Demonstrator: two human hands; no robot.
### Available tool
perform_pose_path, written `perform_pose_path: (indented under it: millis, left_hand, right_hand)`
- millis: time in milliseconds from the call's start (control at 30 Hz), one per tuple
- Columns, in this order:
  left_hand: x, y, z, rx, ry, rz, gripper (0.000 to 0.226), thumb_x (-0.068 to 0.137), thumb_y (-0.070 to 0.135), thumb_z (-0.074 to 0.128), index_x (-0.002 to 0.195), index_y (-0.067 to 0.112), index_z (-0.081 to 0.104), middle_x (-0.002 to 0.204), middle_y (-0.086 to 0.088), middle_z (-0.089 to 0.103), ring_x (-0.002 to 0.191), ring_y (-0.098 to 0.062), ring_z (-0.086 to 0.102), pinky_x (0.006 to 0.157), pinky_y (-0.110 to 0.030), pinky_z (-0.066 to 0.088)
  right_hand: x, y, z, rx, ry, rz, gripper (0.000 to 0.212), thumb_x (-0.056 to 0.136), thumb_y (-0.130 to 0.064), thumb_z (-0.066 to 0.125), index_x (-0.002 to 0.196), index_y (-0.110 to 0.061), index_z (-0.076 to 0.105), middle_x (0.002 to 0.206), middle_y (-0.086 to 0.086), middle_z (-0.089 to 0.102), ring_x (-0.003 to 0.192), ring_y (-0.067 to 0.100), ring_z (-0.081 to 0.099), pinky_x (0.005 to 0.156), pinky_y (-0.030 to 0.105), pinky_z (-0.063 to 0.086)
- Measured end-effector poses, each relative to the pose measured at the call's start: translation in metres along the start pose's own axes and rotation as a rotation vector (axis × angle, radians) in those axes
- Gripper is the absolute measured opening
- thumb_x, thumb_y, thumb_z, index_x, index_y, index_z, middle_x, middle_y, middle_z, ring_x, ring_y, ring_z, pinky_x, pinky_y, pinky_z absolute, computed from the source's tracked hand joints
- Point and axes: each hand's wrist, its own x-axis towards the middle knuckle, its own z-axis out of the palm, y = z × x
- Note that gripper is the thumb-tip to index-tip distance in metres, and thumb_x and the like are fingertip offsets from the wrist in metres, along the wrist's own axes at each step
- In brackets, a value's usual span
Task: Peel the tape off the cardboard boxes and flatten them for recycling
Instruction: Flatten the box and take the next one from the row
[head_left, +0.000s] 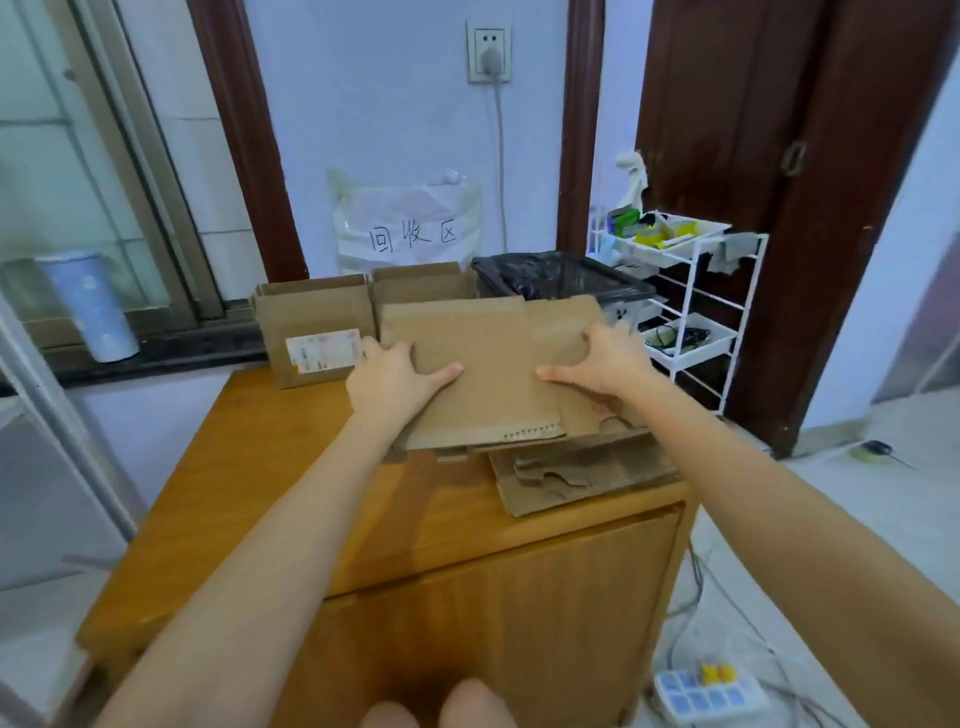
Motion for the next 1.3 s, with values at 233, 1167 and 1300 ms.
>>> perform_pose_path:
  millis: [233, 1167, 1300]
  left_hand:
    - [-0.004, 0.096, 0.065, 0.047, -0.120, -0.003, 0.081, 0.077, 0.080, 0.045, 0.119, 0.012, 0.059, 0.126, -0.016, 0.040, 0.112, -0.036, 0.044, 0.078, -0.037, 0.040]
    - [-0.007, 0.101, 0.145, 0.044, -0.307, -0.141, 0.066, 0.094, 0.058, 0.035, 0.142, 0.013, 0.034, 0.154, -0.021, 0.016, 0.140, -0.035, 0.017, 0.114, -0.043, 0.018]
    - [-0.001, 0.093, 0.125, 0.017, -0.297, -0.052, 0.060, 0.099, 0.049, 0.029, 0.148, 0.015, 0.027, 0.157, -0.016, 0.013, 0.144, -0.031, 0.014, 0.115, -0.043, 0.017]
  right_hand:
    - [0.027, 0.098, -0.019, 0.029, -0.052, 0.037, 0.096, 0.053, -0.082, 0.065, 0.121, -0.014, 0.057, 0.116, 0.008, 0.063, 0.106, 0.027, 0.058, 0.089, 0.042, 0.050]
    - [0.066, 0.132, 0.062, -0.341, -0.171, -0.076, 0.064, 0.096, -0.052, 0.033, 0.143, -0.008, 0.031, 0.154, 0.016, 0.020, 0.140, 0.032, 0.022, 0.110, 0.048, 0.029]
    - [0.069, 0.086, 0.049, -0.363, -0.101, -0.207, 0.057, 0.100, -0.042, 0.029, 0.145, -0.006, 0.031, 0.149, 0.015, 0.033, 0.136, 0.030, 0.030, 0.106, 0.041, 0.032]
